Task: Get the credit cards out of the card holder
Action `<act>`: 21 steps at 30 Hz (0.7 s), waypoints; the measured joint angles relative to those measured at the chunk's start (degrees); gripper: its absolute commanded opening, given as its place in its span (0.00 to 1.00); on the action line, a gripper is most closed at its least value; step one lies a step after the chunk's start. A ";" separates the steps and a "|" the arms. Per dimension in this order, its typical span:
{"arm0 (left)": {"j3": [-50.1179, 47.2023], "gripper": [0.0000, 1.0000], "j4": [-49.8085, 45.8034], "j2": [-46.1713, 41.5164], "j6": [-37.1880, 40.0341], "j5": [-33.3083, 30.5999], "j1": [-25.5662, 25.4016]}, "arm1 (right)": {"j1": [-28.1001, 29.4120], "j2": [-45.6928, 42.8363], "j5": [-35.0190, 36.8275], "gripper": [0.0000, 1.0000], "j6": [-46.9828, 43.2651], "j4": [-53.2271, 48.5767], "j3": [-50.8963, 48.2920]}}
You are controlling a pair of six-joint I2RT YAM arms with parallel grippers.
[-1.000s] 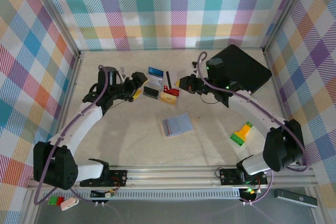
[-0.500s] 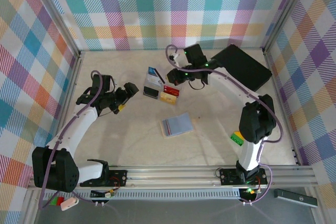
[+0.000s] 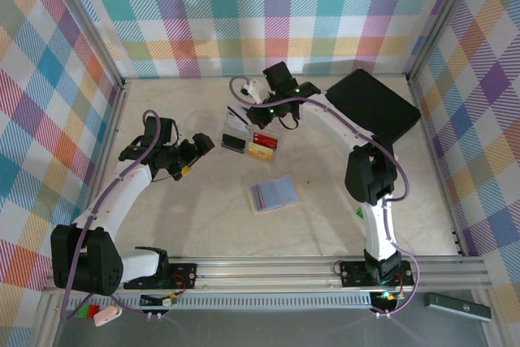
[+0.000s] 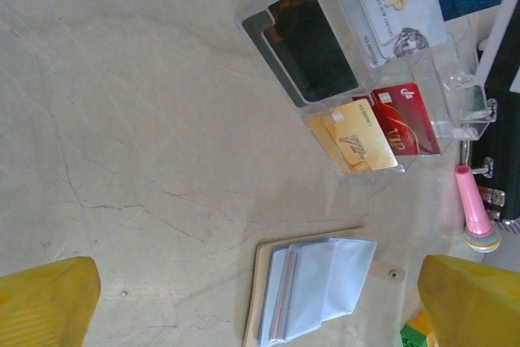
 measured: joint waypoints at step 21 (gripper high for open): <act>0.17 1.00 -0.24 3.21 -0.02 0.81 0.02 | 0.09 11.17 4.72 0.07 -12.39 -7.41 11.17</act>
